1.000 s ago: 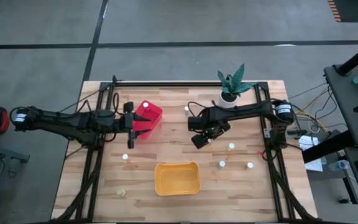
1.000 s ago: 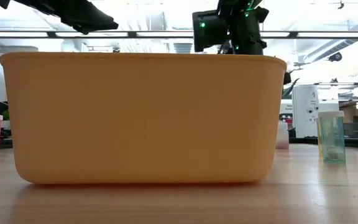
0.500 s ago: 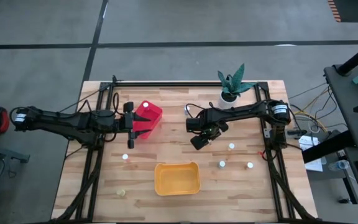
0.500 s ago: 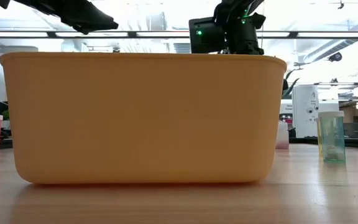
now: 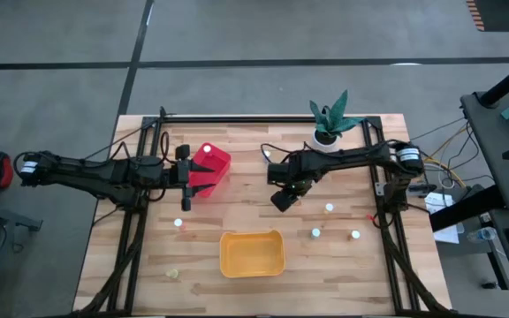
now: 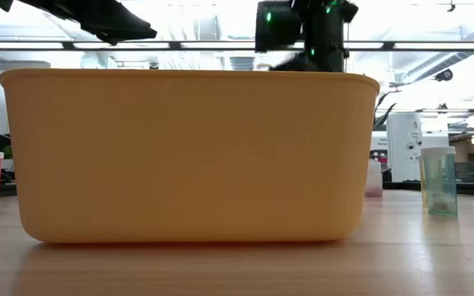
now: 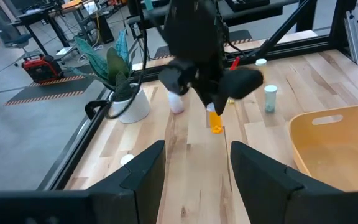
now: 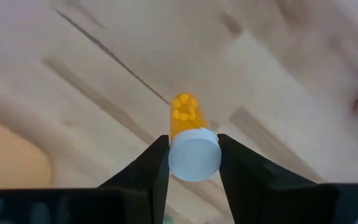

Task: Pick and place medicine bottles into bin by pill shape (circle, oval)
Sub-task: Put the orange tablet bottle into the yellow bin

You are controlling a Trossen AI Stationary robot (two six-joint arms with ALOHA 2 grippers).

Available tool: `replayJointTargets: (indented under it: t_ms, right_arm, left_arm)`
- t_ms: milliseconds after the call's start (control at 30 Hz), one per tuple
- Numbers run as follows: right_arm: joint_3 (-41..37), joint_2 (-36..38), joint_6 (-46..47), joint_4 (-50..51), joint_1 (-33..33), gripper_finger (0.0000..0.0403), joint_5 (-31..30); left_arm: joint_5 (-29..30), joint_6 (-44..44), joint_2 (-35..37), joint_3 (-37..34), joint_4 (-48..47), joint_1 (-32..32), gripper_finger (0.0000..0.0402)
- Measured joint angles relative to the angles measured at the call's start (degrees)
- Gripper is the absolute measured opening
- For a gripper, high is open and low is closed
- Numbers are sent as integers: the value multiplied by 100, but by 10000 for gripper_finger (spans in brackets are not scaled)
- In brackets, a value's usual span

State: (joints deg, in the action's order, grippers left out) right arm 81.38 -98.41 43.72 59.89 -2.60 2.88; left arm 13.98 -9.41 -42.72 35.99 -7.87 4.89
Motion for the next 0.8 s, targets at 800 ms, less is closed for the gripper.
replayJointTargets:
  t_ms: [800]
  right_arm:
    - [-26, 873, -2385, -3130, 1740, 111, 15]
  left_arm:
    - [0, 1, -8, 9, 156, 2, 167]
